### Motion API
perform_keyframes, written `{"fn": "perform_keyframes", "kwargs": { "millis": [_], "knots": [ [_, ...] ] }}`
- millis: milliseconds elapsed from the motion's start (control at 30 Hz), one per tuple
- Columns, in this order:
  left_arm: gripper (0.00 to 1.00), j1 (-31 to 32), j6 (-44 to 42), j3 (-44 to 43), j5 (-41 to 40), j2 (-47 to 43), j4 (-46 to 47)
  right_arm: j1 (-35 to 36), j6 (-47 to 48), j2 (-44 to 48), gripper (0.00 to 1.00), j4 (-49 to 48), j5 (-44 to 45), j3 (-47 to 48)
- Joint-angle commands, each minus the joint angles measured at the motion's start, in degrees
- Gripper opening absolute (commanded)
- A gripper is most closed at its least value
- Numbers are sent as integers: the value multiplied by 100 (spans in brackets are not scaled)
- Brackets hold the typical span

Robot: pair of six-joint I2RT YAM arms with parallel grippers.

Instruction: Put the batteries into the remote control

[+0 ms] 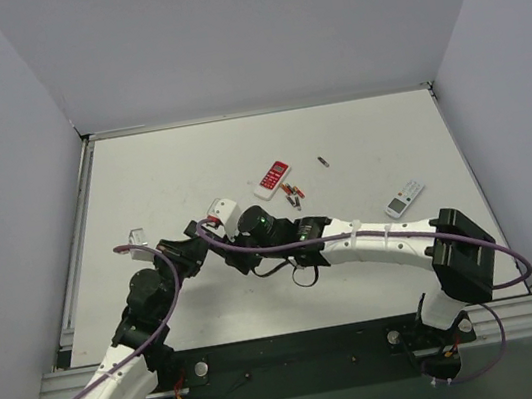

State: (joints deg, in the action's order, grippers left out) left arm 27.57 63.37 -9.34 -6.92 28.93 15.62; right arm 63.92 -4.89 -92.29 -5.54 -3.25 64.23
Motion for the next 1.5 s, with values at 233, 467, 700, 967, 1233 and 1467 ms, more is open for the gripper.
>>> {"fn": "perform_keyframes", "kwargs": {
  "millis": [233,467,700,967,1233,1467],
  "knots": [
    [0,-621,227,64,-1743,-212,935,121,49,387,13,1530,114,-604],
    [0,-867,570,64,-1717,-195,899,121,5,387,12,1503,140,-833],
    [0,-982,852,82,-1602,-37,1067,138,-21,466,12,1503,166,-886],
    [0,-1008,-79,398,-313,60,1698,77,-241,1107,13,1582,219,-859],
    [0,-982,-1,767,1087,34,2104,-108,-759,1258,13,739,78,-947],
    [0,-982,-589,750,982,-888,936,-599,-1119,1134,13,888,122,-1210]
  ]
}}
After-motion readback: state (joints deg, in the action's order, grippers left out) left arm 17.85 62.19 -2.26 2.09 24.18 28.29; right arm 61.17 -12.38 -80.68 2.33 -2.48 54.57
